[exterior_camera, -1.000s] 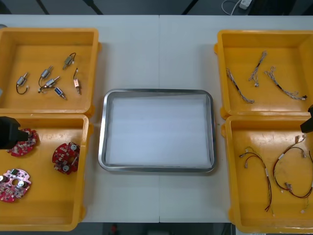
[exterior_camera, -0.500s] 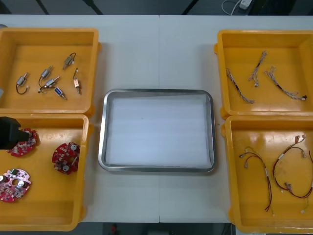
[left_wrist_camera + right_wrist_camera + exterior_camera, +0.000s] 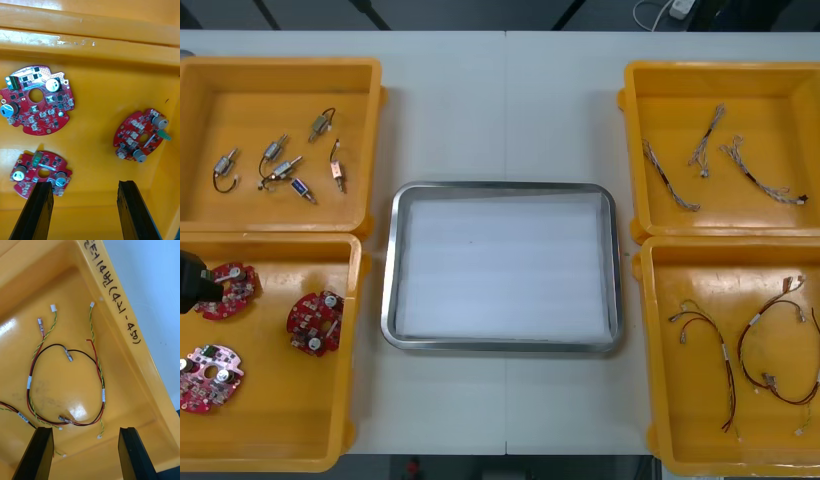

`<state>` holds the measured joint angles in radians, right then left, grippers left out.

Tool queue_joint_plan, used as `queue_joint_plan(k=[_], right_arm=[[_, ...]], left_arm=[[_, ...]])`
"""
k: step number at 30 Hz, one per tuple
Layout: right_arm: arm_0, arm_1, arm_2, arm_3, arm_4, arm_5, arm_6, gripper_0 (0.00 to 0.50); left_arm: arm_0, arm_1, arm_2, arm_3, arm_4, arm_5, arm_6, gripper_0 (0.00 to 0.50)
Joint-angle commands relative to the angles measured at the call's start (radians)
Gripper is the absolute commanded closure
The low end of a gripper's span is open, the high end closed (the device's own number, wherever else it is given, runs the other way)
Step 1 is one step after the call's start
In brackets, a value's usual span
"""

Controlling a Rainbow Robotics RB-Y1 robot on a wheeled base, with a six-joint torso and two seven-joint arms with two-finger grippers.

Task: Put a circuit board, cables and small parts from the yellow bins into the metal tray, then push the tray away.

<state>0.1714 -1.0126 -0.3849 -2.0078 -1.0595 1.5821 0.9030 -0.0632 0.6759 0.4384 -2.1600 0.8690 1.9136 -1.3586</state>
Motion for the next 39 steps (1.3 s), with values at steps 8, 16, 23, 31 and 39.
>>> queue_joint_plan(k=[8,16,23,31,39], right_arm=[[0.103,-0.04,0.106,0.034,0.079,-0.191,0.013,0.0],[0.103,-0.038,0.172,0.072,0.072,-0.248,0.043,0.0],[0.103,-0.015,0.201,0.089,0.072,-0.248,0.066,0.0],[0.103,-0.011,0.239,0.129,0.082,-0.304,0.102,0.0],[0.103,-0.009,0.29,0.161,0.095,-0.369,0.12,0.0]], left_arm=[[0.117,0.105,0.031,-0.003,-0.018,-0.022,-0.231,0.0],[0.151,0.105,-0.01,0.016,-0.048,-0.056,-0.251,0.0],[0.154,0.103,-0.079,0.022,-0.107,-0.082,-0.249,0.0],[0.16,0.103,-0.109,0.04,-0.105,-0.096,-0.261,0.0],[0.181,0.103,-0.125,0.065,-0.079,-0.157,-0.344,0.0]])
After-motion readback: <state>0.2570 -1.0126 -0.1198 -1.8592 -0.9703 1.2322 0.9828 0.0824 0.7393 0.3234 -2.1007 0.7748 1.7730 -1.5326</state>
